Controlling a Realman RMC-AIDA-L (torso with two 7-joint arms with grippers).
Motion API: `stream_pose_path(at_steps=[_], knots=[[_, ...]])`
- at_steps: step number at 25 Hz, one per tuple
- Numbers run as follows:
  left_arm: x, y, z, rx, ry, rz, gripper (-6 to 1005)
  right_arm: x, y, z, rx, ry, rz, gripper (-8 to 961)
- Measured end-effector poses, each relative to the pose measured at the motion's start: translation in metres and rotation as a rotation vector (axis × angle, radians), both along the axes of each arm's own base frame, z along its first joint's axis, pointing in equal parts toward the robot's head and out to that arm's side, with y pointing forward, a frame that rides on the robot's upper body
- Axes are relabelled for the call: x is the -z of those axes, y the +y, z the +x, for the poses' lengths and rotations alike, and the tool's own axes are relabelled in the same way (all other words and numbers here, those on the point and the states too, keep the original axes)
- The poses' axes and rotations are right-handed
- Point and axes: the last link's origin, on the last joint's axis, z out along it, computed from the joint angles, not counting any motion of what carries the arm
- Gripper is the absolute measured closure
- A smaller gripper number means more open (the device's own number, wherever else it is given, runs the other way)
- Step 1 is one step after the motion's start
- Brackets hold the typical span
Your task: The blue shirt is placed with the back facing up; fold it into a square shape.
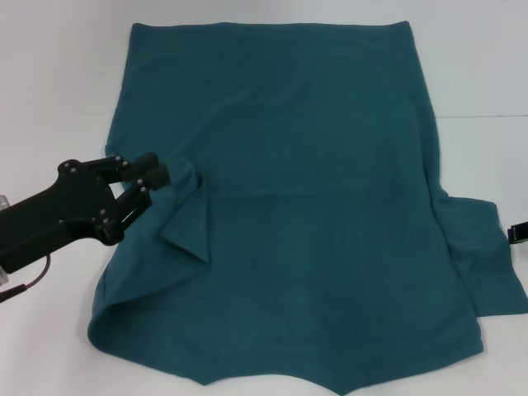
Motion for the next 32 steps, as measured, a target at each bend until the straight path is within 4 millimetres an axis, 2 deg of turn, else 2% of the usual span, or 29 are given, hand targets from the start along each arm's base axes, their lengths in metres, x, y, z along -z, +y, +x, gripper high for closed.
stream_pose_path(at_steps=[32], knots=[[0.002,-0.002,-0.002,-0.006,-0.019,0.008,812,0.018,0.005,0.017,-0.024,0.106,0.002,436]])
